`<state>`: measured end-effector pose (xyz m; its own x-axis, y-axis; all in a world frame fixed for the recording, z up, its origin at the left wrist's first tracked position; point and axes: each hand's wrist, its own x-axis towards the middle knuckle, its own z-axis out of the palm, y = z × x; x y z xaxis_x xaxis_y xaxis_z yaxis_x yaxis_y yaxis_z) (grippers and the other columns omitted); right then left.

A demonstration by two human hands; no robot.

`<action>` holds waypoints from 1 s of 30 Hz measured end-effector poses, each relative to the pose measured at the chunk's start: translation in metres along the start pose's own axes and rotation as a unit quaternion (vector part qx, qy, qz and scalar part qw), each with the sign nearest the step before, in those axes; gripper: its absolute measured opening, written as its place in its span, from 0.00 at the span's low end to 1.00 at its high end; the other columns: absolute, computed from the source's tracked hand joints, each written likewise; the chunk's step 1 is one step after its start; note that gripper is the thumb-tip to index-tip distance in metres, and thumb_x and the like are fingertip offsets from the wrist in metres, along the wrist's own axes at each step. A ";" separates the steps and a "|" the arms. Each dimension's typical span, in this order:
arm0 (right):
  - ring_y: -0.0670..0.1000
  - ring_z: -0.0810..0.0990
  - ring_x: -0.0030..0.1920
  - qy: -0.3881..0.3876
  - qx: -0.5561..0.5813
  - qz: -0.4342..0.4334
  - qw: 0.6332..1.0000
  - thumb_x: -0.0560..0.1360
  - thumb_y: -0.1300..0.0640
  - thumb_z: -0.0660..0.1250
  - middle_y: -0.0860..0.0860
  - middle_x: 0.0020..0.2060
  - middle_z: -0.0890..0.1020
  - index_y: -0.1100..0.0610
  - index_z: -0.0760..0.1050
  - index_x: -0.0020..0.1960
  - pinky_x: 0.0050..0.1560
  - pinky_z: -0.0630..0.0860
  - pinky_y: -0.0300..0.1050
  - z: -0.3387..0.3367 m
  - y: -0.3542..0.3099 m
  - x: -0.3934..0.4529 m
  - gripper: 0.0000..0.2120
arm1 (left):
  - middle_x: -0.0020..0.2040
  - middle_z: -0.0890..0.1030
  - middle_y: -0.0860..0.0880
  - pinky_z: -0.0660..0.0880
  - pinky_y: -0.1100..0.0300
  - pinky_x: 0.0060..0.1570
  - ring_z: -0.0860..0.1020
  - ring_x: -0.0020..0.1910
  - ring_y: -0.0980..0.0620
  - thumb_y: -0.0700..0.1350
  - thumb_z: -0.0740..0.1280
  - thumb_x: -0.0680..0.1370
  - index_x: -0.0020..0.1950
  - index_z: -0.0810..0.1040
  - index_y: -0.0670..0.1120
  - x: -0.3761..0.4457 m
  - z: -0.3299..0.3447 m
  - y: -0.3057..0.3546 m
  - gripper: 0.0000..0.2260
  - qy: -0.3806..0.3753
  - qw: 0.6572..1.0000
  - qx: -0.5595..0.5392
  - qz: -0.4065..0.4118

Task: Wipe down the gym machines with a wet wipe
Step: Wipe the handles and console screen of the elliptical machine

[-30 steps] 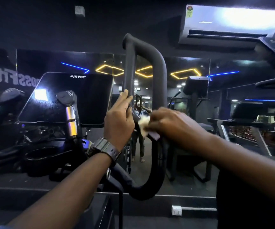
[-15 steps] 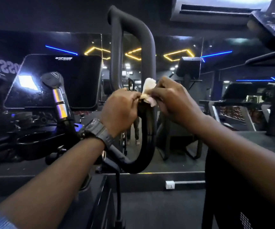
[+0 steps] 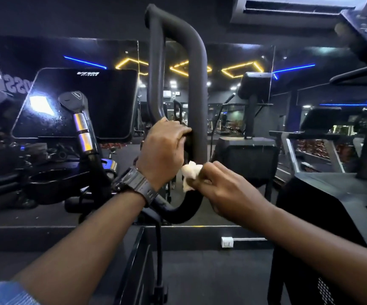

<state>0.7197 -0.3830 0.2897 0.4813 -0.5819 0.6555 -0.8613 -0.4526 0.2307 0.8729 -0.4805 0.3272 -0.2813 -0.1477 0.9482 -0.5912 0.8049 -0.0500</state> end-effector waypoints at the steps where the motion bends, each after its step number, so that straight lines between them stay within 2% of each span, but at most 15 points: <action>1: 0.53 0.74 0.49 0.000 -0.006 -0.017 1.000 0.77 0.50 0.46 0.53 0.50 0.76 0.57 0.76 0.59 0.46 0.72 0.46 0.000 0.006 0.001 0.24 | 0.52 0.84 0.45 0.68 0.50 0.68 0.80 0.55 0.47 0.36 0.64 0.74 0.54 0.83 0.41 -0.004 0.002 0.002 0.12 0.008 1.000 -0.001 0.002; 3: 0.51 0.71 0.48 0.048 -0.047 -0.010 0.998 0.77 0.46 0.46 0.51 0.49 0.73 0.57 0.75 0.59 0.46 0.70 0.45 -0.008 0.019 0.025 0.25 | 0.53 0.84 0.46 0.70 0.51 0.66 0.79 0.57 0.47 0.37 0.63 0.74 0.54 0.83 0.41 -0.010 0.005 0.008 0.12 0.034 0.999 -0.017 -0.021; 4: 0.52 0.71 0.47 0.070 -0.077 0.011 0.995 0.80 0.48 0.51 0.52 0.48 0.72 0.59 0.76 0.58 0.44 0.73 0.48 -0.013 0.021 0.036 0.20 | 0.53 0.84 0.45 0.71 0.52 0.64 0.79 0.56 0.47 0.37 0.63 0.75 0.54 0.83 0.41 -0.013 0.006 0.012 0.12 0.046 0.998 -0.028 -0.039; 6: 0.56 0.72 0.43 0.125 -0.106 -0.019 0.986 0.80 0.57 0.61 0.56 0.45 0.74 0.62 0.77 0.53 0.37 0.74 0.55 -0.005 0.018 0.034 0.10 | 0.53 0.83 0.45 0.71 0.54 0.62 0.78 0.56 0.47 0.35 0.62 0.74 0.55 0.83 0.41 -0.016 0.004 0.020 0.13 0.059 0.995 -0.046 -0.063; 9: 0.56 0.73 0.42 0.078 -0.075 -0.077 0.991 0.81 0.60 0.58 0.56 0.45 0.76 0.61 0.79 0.55 0.37 0.74 0.50 0.011 0.010 -0.010 0.12 | 0.55 0.83 0.46 0.71 0.56 0.62 0.77 0.57 0.48 0.32 0.62 0.73 0.57 0.82 0.40 -0.025 0.002 0.026 0.16 0.051 0.996 -0.049 -0.062; 10: 0.55 0.75 0.42 0.082 -0.047 -0.059 0.994 0.80 0.59 0.57 0.56 0.46 0.77 0.60 0.79 0.56 0.39 0.76 0.48 0.010 0.018 -0.009 0.13 | 0.55 0.83 0.46 0.71 0.56 0.61 0.77 0.57 0.48 0.32 0.62 0.74 0.58 0.81 0.40 -0.026 0.003 0.027 0.16 0.048 0.996 -0.049 -0.060; 12: 0.54 0.76 0.42 0.153 0.026 0.015 0.988 0.78 0.58 0.59 0.56 0.45 0.78 0.61 0.80 0.55 0.42 0.76 0.46 0.000 0.031 0.015 0.13 | 0.55 0.82 0.46 0.70 0.59 0.61 0.77 0.56 0.48 0.35 0.61 0.76 0.59 0.81 0.41 -0.024 0.006 0.029 0.15 0.046 0.995 -0.055 -0.066; 14: 0.51 0.77 0.41 0.253 0.083 0.073 0.961 0.77 0.58 0.63 0.55 0.43 0.79 0.61 0.82 0.53 0.43 0.74 0.42 -0.001 0.033 0.037 0.11 | 0.57 0.82 0.46 0.67 0.63 0.63 0.76 0.58 0.48 0.36 0.62 0.77 0.61 0.80 0.41 -0.020 0.008 0.033 0.14 0.046 0.994 -0.052 -0.088; 16: 0.49 0.76 0.39 0.305 0.121 0.115 0.938 0.77 0.60 0.67 0.53 0.41 0.79 0.61 0.82 0.52 0.41 0.72 0.39 0.014 0.023 0.028 0.08 | 0.58 0.81 0.46 0.66 0.66 0.64 0.77 0.59 0.48 0.35 0.65 0.75 0.61 0.79 0.41 -0.015 0.009 0.039 0.15 0.047 0.993 -0.045 -0.100; 19: 0.48 0.78 0.40 0.302 0.169 0.155 0.925 0.77 0.62 0.66 0.52 0.42 0.80 0.60 0.82 0.52 0.40 0.73 0.36 0.041 0.000 -0.019 0.07 | 0.59 0.81 0.47 0.67 0.67 0.65 0.77 0.60 0.50 0.34 0.68 0.74 0.62 0.79 0.41 -0.023 0.010 0.046 0.16 0.049 0.991 -0.051 -0.115; 23: 0.48 0.79 0.41 0.332 0.230 0.249 0.880 0.76 0.62 0.67 0.51 0.42 0.84 0.58 0.82 0.48 0.43 0.74 0.39 0.031 0.026 0.021 0.05 | 0.58 0.81 0.48 0.74 0.54 0.62 0.78 0.58 0.50 0.32 0.68 0.73 0.61 0.80 0.42 -0.031 0.017 0.058 0.17 0.080 0.983 -0.075 -0.150; 25: 0.44 0.80 0.43 0.336 0.274 0.274 0.858 0.74 0.64 0.68 0.45 0.44 0.84 0.56 0.83 0.51 0.45 0.73 0.29 0.022 0.044 0.041 0.09 | 0.57 0.81 0.49 0.76 0.52 0.60 0.79 0.56 0.51 0.32 0.69 0.73 0.60 0.80 0.42 -0.029 0.020 0.065 0.17 0.101 0.976 -0.075 -0.177; 27: 0.41 0.79 0.39 0.325 0.302 0.269 0.855 0.74 0.65 0.68 0.42 0.41 0.81 0.56 0.83 0.51 0.42 0.70 0.24 0.032 0.042 0.030 0.09 | 0.56 0.81 0.49 0.77 0.52 0.57 0.80 0.54 0.51 0.34 0.69 0.73 0.60 0.80 0.43 -0.030 0.022 0.070 0.16 0.115 0.971 -0.075 -0.194; 30: 0.42 0.78 0.37 0.298 0.300 0.224 0.878 0.73 0.66 0.72 0.47 0.39 0.81 0.57 0.82 0.46 0.37 0.70 0.30 0.060 0.007 -0.030 0.05 | 0.53 0.82 0.50 0.78 0.57 0.55 0.81 0.51 0.54 0.33 0.70 0.73 0.57 0.81 0.45 -0.039 0.023 0.076 0.15 0.129 0.963 -0.081 -0.224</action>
<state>0.7085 -0.4090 0.2285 -0.2090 -0.4161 0.8850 -0.6164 -0.6465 -0.4496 0.8214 -0.4267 0.2793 0.1838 -0.3698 0.9107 -0.4773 0.7764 0.4116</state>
